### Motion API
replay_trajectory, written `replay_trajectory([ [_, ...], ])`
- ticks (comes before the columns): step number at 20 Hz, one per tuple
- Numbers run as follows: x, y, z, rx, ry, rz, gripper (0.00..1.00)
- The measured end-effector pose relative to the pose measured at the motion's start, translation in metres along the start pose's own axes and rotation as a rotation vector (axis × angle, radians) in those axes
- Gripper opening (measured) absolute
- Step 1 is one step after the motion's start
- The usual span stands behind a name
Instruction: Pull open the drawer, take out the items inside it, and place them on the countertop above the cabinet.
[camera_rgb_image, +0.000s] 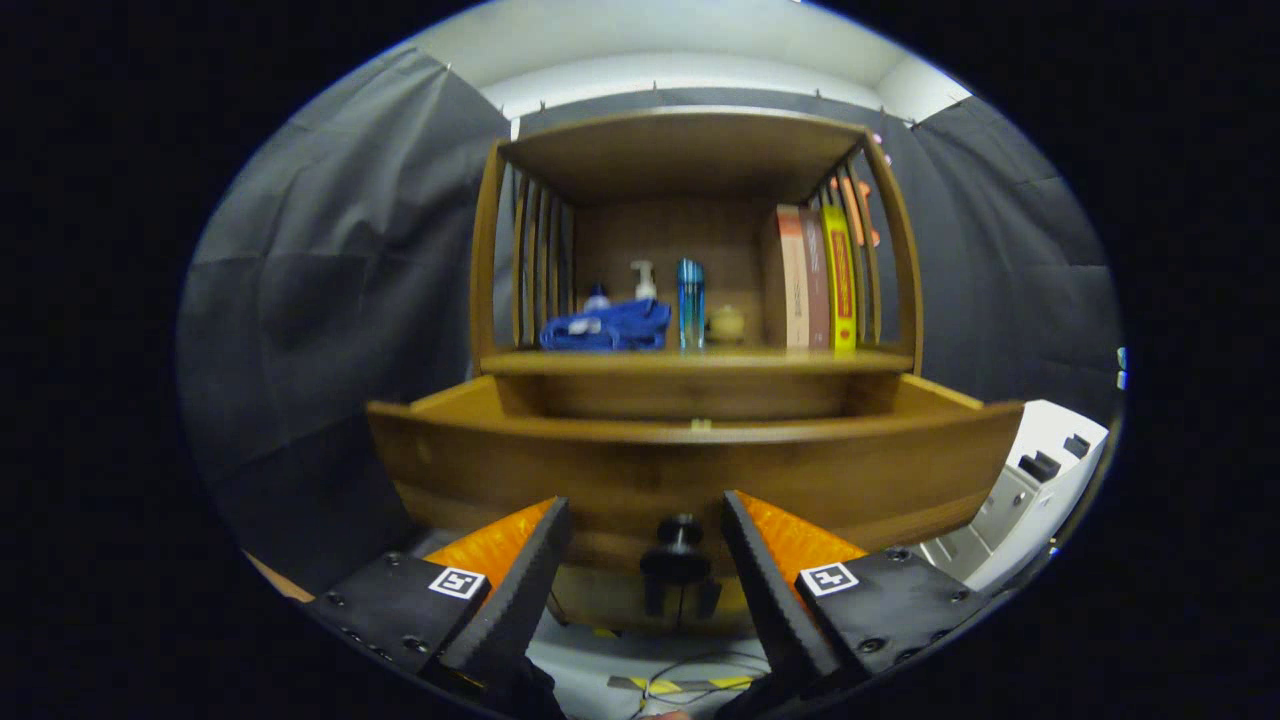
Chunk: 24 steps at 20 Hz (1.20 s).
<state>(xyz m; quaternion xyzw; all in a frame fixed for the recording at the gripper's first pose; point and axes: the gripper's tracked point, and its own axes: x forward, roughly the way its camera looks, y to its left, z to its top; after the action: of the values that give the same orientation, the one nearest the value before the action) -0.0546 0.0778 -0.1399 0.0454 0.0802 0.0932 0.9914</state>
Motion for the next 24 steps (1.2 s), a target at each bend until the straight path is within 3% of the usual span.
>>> replay_trajectory([
  [3, 0.036, -0.025, 0.043, -0.03, 0.034, -0.034, 0.98],
  [6, 0.09, -0.038, 0.019, -0.035, 0.267, -0.033, 0.99],
  [8, 0.12, -0.037, 0.01, 0.003, 0.346, -0.017, 1.0],
  [12, 0.158, -0.052, -0.024, -0.068, 0.48, -0.046, 0.99],
  [16, 0.174, -0.062, -0.063, -0.045, 0.595, -0.095, 0.95],
  [24, 0.177, -0.063, -0.096, -0.043, 0.704, -0.102, 0.9],
])
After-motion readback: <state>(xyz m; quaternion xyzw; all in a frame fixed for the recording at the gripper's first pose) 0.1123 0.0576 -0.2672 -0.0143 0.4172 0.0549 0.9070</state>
